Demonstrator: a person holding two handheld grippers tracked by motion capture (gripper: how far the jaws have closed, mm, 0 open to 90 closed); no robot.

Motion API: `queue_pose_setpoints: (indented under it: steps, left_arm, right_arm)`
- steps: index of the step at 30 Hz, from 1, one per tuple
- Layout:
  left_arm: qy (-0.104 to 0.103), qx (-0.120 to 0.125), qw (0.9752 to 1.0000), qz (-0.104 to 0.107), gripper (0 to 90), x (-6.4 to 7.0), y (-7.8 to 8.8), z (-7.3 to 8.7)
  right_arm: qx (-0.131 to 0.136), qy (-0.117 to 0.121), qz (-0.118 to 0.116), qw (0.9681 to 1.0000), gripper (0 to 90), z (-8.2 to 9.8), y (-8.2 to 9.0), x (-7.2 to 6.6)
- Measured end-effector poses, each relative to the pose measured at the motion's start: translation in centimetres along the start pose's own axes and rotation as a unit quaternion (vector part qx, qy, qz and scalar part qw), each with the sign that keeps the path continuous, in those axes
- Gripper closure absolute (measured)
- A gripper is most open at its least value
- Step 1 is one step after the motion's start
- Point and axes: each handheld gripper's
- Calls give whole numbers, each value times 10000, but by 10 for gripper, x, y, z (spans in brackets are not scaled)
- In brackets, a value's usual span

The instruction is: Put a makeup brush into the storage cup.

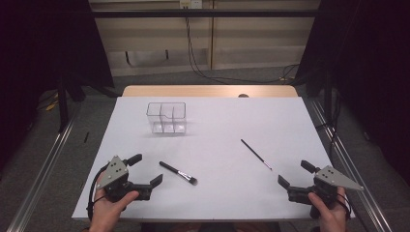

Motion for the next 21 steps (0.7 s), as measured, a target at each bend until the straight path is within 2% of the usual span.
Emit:
queue_pose_setpoints:
  steps: [3,8,11,18,21]
  left_arm:
    - [-70,-100,9999,19,33,-3,-8,-4]
    - [-98,-42,9999,-6,33,-8,-19,-13]
    - [-165,-118,9998,8,33,-9,-26,-16]
    - [-286,-156,9993,204,33,-4,-44,-26]
    - [-369,-54,9990,241,34,-5,-50,-33]
  right_arm:
    - [-6,-1,9,10000,8,0,-1,0]
    - [-14,11,-20,10000,8,-1,-3,0]
    - [-10,12,-23,10000,8,-1,-4,0]
    - [-19,17,-42,10000,8,-1,-4,0]
    - [-18,40,-46,10000,8,-1,-3,-2]
Point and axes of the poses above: each handheld gripper's, and its own axes: y roughly backward along the jaws, z roughly out of its underside, x roughly to its right, and after that the axes turned 5 degrees about z, right-handed
